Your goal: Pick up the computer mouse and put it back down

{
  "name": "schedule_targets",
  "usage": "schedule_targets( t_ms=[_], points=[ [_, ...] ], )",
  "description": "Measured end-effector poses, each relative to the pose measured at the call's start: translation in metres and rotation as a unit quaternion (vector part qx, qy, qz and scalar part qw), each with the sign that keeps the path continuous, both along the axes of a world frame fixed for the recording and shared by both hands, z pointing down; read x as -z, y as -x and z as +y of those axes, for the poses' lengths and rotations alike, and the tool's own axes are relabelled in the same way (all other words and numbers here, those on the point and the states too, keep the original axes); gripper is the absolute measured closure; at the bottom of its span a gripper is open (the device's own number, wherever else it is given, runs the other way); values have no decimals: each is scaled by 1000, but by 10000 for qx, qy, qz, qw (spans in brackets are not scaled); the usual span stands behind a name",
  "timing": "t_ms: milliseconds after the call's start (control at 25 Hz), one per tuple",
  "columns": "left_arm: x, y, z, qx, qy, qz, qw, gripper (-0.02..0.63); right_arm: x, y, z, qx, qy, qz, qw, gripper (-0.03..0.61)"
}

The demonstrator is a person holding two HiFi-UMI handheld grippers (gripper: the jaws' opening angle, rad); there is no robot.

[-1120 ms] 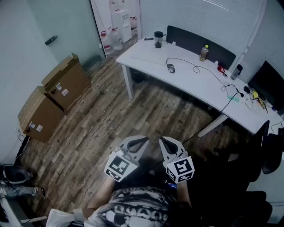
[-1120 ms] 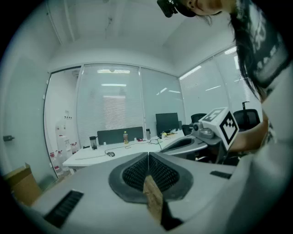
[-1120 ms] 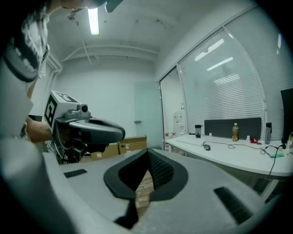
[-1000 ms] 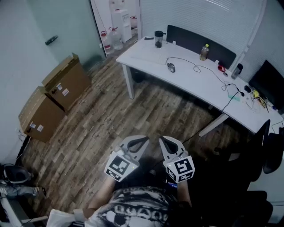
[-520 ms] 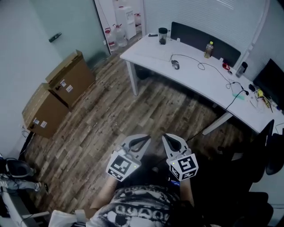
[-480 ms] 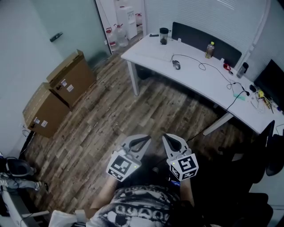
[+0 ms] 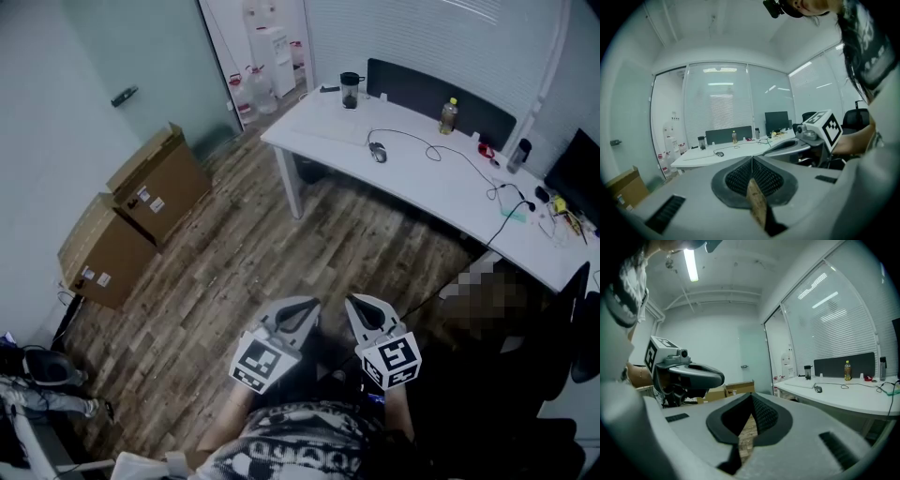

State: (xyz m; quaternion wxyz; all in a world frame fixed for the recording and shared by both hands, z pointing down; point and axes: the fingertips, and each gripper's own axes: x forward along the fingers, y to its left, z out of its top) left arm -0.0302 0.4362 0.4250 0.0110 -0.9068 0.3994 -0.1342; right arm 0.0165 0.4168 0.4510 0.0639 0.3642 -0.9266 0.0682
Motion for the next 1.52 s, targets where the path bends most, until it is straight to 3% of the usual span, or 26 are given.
schedule_targets(
  t_ms=[400,680,1040,1280,1520],
  points=[
    [-26,9,-84,-325,241,60,9992,609,-24,13,-83,-224,280,118,9993,581],
    [-25,55,-193,-593,147,13,9981,609,-28,52,-189,-519,468,254,9972,581],
    [-26,111,-312,-851,300,132,9958,609,-22,104,-304,-830,563,359,9943,581],
    [-37,131,-353,-1137,451,134,9924,609,-27,122,-340,-1103,653,422,9909,581],
    [-40,128,-374,-1316,464,243,9899,609,-37,117,-351,-1302,793,545,9868,581]
  ],
)
